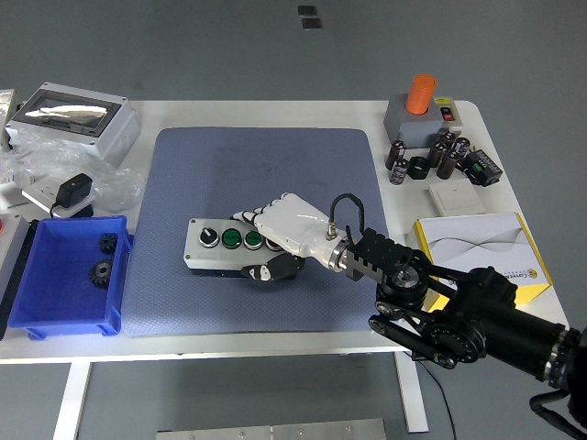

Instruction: Pick up the button,place it on the desk,press the button,press the button

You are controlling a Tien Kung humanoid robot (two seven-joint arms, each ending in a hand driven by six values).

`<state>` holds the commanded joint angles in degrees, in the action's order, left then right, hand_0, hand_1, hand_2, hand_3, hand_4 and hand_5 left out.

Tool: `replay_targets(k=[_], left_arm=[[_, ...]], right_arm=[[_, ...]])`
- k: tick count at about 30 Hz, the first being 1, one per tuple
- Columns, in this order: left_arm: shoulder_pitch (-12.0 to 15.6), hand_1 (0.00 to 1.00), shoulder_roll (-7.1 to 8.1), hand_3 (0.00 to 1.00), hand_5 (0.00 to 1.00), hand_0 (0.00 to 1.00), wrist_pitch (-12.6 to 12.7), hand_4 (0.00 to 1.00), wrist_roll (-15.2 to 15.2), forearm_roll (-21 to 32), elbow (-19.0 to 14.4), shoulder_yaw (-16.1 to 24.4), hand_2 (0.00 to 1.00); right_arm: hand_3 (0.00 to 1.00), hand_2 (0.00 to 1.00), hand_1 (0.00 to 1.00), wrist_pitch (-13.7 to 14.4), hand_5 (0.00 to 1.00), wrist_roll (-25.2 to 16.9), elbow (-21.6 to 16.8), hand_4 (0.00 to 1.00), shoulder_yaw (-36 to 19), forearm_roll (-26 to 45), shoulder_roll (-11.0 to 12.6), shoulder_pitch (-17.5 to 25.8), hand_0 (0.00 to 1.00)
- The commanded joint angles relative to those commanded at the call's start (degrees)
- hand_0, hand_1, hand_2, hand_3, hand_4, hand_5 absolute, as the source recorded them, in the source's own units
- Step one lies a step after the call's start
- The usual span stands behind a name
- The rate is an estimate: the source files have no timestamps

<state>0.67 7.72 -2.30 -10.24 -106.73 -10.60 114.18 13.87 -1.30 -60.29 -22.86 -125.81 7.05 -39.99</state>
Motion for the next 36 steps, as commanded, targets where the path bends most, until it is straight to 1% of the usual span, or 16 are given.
replay_targets(k=[1,2,7,8,13,14,19,20,25,26,31,32,36], left_arm=[[0.0,0.616,0.0,0.747,0.548,0.65,0.0,0.888,-0.01,0.01,0.0,-0.01,0.619],[0.0,0.616,0.01,0.747,0.55,0.649,-0.01,0.888,-0.01,-0.01,0.0,0.0,0.619],[0.0,0.616,0.09,0.747,0.55,0.649,-0.02,0.888,0.05,-0.07,0.03,0.02,0.619],[-0.01,0.616,0.1,0.747,0.551,0.649,-0.03,0.888,0.1,-0.12,0.06,0.06,0.618],[-0.06,0.616,0.14,0.747,0.551,0.649,-0.13,0.888,0.55,-0.38,0.25,0.23,0.618],[-0.07,0.615,0.14,0.746,0.554,0.649,-0.12,0.887,0.61,-0.37,0.27,0.24,0.619],[-0.03,0.615,0.17,0.746,0.554,0.649,-0.09,0.887,0.62,-0.37,0.27,0.3,0.619],[0.0,0.614,0.18,0.746,0.556,0.649,-0.08,0.888,0.6,-0.34,0.26,0.28,0.619],[0.05,0.614,0.22,0.746,0.556,0.649,-0.05,0.888,0.51,-0.21,0.19,0.22,0.619],[0.06,0.614,0.22,0.746,0.558,0.649,-0.05,0.887,0.52,-0.21,0.2,0.22,0.617],[0.03,0.614,0.21,0.746,0.558,0.649,-0.1,0.887,0.58,-0.22,0.23,0.22,0.617],[0.04,0.614,0.21,0.746,0.557,0.649,-0.11,0.888,0.61,-0.23,0.24,0.22,0.616],[0.07,0.614,0.21,0.746,0.557,0.649,-0.15,0.888,0.69,-0.25,0.27,0.24,0.616]], right_arm=[[0.542,0.424,0.401,-0.18,0.002,-0.09,0.07,0.172,-0.06,0.11,-0.02,-0.01,0.173],[0.582,0.438,0.437,-0.29,0.002,-0.19,0.13,0.174,-0.12,0.17,-0.04,-0.01,0.202],[0.582,0.438,0.437,-0.56,0.002,-0.53,0.21,0.174,-0.28,0.5,-0.12,-0.05,0.202],[0.67,0.555,0.547,-0.58,0.002,-0.54,0.21,0.266,-0.3,0.59,-0.14,-0.05,0.27],[0.67,0.555,0.547,-0.88,0.002,-0.5,0.28,0.266,-0.35,0.96,-0.2,-0.05,0.27],[0.687,0.667,0.673,-0.96,0.002,-0.48,0.29,0.491,-0.34,1.02,-0.21,-0.04,0.551],[0.687,0.667,0.673,-1.28,0.002,-0.3,0.3,0.491,-0.25,1.26,-0.25,0.01,0.551],[0.744,0.738,0.727,-1.35,0.002,-0.21,0.31,0.538,-0.2,1.27,-0.26,0.02,0.656],[0.744,0.738,0.727,-1.47,0.002,-0.03,0.35,0.538,0.04,1.34,-0.3,0.06,0.656],[0.841,0.806,0.776,-1.49,0.011,0.03,0.35,0.64,0.09,1.34,-0.3,0.06,0.715],[0.841,0.806,0.776,-1.59,0.011,0.21,0.38,0.64,0.34,1.49,-0.33,0.04,0.715],[0.879,0.837,0.795,-1.65,0.049,0.26,0.39,0.684,0.39,1.58,-0.33,0.05,0.735],[0.879,0.837,0.795,-1.76,0.049,0.44,0.39,0.684,0.59,2.17,-0.3,0.08,0.735]])
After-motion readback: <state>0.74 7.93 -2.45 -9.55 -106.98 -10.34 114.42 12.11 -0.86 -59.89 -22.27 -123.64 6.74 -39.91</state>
